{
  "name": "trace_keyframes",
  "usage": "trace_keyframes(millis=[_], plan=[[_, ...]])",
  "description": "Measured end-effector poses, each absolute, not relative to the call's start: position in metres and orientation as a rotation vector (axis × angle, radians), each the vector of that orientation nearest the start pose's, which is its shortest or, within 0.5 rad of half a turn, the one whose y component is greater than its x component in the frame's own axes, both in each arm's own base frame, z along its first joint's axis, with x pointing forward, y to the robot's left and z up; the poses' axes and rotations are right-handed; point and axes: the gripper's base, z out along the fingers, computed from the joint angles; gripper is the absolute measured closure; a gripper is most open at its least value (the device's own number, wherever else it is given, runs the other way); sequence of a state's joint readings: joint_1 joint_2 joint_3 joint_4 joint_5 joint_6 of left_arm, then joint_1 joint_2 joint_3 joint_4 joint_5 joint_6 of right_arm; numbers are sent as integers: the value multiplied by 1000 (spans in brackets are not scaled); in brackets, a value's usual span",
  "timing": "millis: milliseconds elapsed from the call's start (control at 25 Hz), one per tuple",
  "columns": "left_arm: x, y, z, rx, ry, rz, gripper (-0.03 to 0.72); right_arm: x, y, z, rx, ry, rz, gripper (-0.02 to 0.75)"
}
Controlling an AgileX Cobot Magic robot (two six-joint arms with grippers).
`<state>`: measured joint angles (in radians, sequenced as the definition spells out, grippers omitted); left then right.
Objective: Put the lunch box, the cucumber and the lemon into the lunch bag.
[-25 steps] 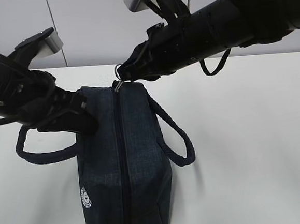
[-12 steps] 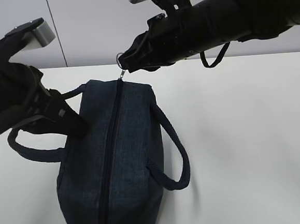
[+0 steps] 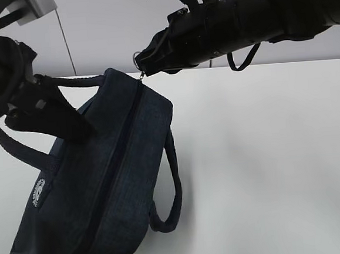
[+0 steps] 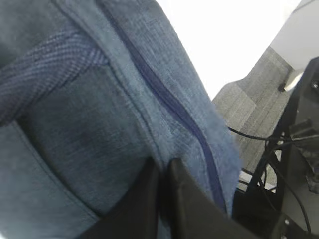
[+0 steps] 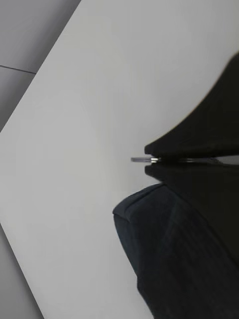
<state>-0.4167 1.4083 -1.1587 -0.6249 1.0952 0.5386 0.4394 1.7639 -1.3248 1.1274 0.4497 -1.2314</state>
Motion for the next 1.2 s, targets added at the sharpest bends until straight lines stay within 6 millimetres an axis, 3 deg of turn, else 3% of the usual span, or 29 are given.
trace_keyframes(millis=[480,720,1200], plan=[[197,-146,355,1074,2349,-880,694,352,206,283,-841,1959,611,738],[181,-139,371,1081,2279,-870,694,355,210,271,-846,1989,633,738],[175,-137,377,1076,2253,-881,694,356,216,259,-864,2022,685,738]])
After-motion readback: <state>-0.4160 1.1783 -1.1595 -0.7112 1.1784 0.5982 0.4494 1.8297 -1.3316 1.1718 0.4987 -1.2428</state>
